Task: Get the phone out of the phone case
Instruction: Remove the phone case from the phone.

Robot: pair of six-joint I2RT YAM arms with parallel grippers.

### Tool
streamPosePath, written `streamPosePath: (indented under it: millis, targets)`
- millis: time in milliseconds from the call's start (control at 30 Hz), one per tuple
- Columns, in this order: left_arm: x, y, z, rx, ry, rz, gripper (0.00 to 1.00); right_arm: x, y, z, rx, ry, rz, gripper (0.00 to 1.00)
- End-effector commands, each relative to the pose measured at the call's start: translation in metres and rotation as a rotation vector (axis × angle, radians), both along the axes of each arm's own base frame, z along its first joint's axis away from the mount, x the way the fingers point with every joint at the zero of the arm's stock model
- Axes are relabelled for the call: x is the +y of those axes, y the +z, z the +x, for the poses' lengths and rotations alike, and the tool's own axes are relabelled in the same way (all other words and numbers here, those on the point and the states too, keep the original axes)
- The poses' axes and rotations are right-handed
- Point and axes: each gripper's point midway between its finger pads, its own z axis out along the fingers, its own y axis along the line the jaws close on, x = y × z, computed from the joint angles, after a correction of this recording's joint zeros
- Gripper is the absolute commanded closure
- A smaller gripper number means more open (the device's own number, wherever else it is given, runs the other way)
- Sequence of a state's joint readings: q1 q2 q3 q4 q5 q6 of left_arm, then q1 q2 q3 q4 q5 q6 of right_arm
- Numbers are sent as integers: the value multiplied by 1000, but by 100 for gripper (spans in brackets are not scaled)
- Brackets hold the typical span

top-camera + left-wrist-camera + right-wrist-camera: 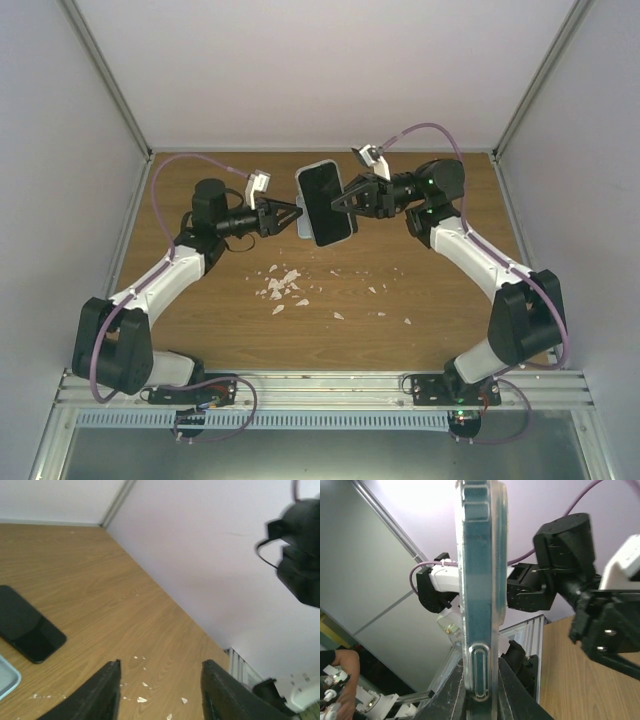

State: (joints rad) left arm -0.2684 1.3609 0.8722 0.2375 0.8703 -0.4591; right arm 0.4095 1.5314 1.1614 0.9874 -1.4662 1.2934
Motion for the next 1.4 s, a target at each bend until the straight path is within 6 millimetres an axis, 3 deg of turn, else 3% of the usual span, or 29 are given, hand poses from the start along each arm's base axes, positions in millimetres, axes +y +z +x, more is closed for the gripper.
streamPosePath:
  millis: [0,133,267,633,933,1100,1267,1367]
  targets:
    - [-7,41,-35,-144,-139,-81,51,-9,18,13,-40,-77,38,100]
    - [-7,71,-62,-248,-230,-114,46,-10,9,31,-28,-133,19,99]
    - [-9,99,-76,-293,-299,-149,46,-7,-1,43,-30,-177,-24,99]
    - [-28,128,-77,-245,-321,-228,44,-3,-5,40,-64,-182,-47,100]
    - [-32,120,-52,-146,-247,-245,56,2,-2,32,-83,-148,-42,100]
    - [-33,121,-51,-159,-247,-250,74,2,-5,33,-76,-152,-47,99]
    - [-33,116,-53,-169,-254,-228,91,2,-8,36,-73,-165,-59,91]
    - [-33,114,-54,-175,-255,-210,99,3,-10,38,-94,-181,-71,80]
